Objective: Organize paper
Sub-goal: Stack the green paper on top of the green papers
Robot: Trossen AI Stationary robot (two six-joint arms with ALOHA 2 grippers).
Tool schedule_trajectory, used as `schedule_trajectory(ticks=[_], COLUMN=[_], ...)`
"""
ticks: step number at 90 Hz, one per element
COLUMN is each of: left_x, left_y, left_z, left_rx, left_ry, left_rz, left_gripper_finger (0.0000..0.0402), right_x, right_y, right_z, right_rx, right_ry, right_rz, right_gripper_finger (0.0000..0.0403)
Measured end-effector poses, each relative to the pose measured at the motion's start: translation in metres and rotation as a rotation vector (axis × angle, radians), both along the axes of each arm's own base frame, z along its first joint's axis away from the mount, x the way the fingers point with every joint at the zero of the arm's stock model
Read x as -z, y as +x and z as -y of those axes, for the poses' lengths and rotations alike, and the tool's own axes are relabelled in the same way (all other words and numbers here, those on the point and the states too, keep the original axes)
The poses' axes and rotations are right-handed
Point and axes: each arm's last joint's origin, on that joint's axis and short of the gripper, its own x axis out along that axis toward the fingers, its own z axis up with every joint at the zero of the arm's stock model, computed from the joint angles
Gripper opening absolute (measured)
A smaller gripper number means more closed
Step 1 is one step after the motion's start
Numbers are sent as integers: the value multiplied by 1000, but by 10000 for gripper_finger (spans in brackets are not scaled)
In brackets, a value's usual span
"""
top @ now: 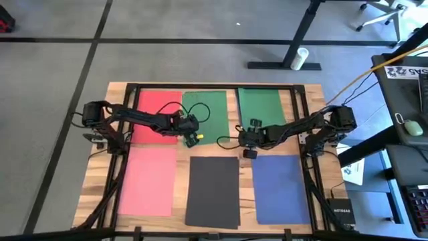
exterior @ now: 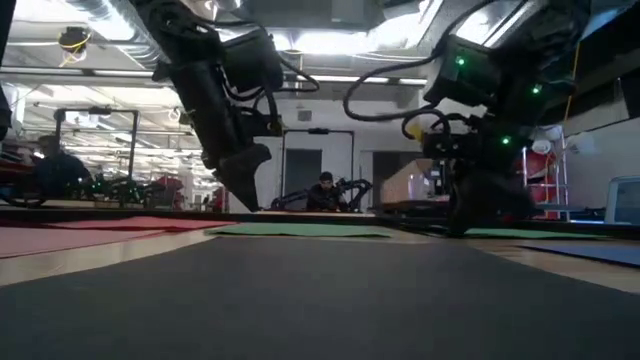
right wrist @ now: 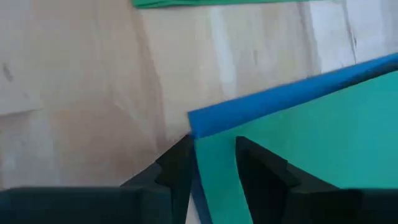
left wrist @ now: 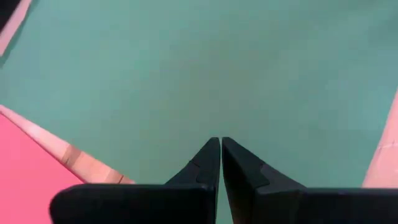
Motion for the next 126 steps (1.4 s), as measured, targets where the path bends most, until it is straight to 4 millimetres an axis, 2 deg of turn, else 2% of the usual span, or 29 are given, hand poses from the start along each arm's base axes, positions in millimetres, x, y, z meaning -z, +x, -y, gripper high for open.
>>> schedule_trajectory(ticks=[12,31,37,58,77,93,107,116,126], left_x=[0,0,0,0,0,1,1,1,1], left_y=[0,0,0,0,0,0,0,0,0], left_z=[0,0,0,0,0,2,4,4,4], left_rx=[2,2,2,2,2,-10,-2,-2,-3], left_ry=[1,0,0,0,-2,-10,-12,-12,-12], left_rz=[-1,-2,-2,-3,-8,1,-5,-6,-6], left_gripper_finger=[0,0,0,0,0,0,0,0,0], right_x=[0,1,1,-11,-26,-40,-42,-40,-40], right_y=[0,-1,-1,10,21,33,32,29,29], right_z=[1,1,1,-1,-11,-22,-21,-17,-16], right_rx=[3,1,1,-5,-48,-95,-81,-57,-44], right_ry=[-2,-1,1,82,98,116,123,120,110], right_rz=[-1,-14,-16,19,27,82,64,31,25], right_gripper_finger=[96,17,5,25,3,1,1,14,47])
